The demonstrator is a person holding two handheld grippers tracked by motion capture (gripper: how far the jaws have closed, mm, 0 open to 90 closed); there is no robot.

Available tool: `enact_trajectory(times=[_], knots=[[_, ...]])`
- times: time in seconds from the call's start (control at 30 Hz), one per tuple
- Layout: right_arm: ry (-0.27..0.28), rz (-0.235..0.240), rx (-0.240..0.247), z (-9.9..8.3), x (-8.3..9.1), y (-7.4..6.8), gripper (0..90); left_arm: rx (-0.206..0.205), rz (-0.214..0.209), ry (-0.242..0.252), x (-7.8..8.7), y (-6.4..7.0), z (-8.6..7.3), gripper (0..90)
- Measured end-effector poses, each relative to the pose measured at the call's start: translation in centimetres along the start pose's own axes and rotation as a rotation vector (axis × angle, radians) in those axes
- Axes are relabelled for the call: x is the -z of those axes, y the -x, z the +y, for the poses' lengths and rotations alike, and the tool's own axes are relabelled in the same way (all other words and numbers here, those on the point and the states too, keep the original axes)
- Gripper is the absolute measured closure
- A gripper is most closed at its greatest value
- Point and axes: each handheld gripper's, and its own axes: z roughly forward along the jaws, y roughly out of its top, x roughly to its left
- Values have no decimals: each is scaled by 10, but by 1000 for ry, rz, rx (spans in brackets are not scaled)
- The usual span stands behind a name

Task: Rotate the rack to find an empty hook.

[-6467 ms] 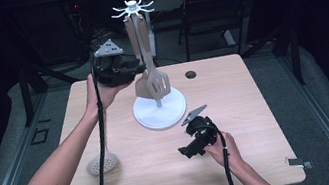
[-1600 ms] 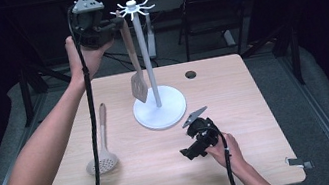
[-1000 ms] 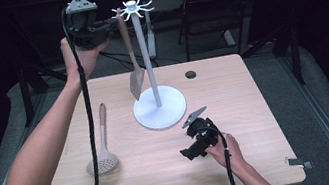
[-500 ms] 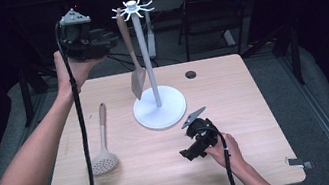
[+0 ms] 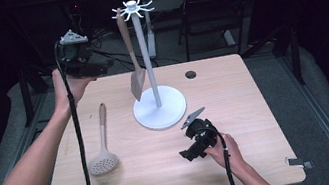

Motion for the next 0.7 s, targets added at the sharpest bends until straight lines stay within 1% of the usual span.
enact_trajectory(times=[0.13,0.33,0.4,0.5,0.57,0.63,0.67,0.7], knots=[[-1,-1,-1,0,0,0,48,24,0,-22,-3,-2,-16,159],[-10,-4,2,0,0,0,48,38,-3,-75,-8,-3,-45,150],[-14,-5,3,0,-1,0,48,50,-4,-89,-12,-3,-56,147],[-12,-10,2,0,-2,0,48,60,-4,-127,-17,-5,-75,134],[-1,-9,-3,-1,-2,-1,48,78,-7,-151,-21,-6,-87,129],[-2,-9,-1,-1,-2,-1,48,91,-7,-175,-25,-7,-100,124],[-11,-10,6,0,-2,0,48,96,-10,-190,-26,-7,-106,121],[-14,-10,7,0,-2,0,48,98,1,-196,-27,-8,-112,122]])
